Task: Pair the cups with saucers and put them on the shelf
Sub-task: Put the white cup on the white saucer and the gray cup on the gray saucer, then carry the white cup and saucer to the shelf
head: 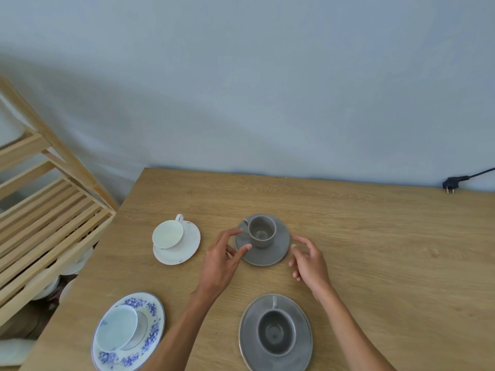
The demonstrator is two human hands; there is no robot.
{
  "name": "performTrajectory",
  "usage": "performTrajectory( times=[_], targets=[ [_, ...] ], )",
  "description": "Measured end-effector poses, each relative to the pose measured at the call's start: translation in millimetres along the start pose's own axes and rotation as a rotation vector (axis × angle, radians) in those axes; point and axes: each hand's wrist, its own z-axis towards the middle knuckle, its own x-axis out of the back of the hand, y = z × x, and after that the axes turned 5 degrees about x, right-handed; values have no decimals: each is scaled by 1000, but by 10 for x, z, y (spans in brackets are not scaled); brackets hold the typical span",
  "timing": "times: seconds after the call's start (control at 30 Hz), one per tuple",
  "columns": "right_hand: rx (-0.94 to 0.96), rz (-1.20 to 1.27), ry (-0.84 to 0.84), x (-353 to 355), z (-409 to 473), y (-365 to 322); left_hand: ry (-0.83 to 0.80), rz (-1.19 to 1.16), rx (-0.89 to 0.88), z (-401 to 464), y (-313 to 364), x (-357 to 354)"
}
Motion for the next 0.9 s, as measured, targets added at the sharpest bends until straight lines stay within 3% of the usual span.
performTrajectory(
  times=[0.23,0.4,0.7,0.9],
  targets=[
    [71,111,21,96,-293,-350,-124,60,5,-219,-35,381],
    [198,60,-88,-92,-536,-782,-45,43,54,-377,-58,769],
    [262,37,-266,-940,-815,-1119,156,23,148,-529,-363,1559],
    [153,-39,-258,-1643,-642,-945,57,98,237,-295,-860,1909]
  ],
)
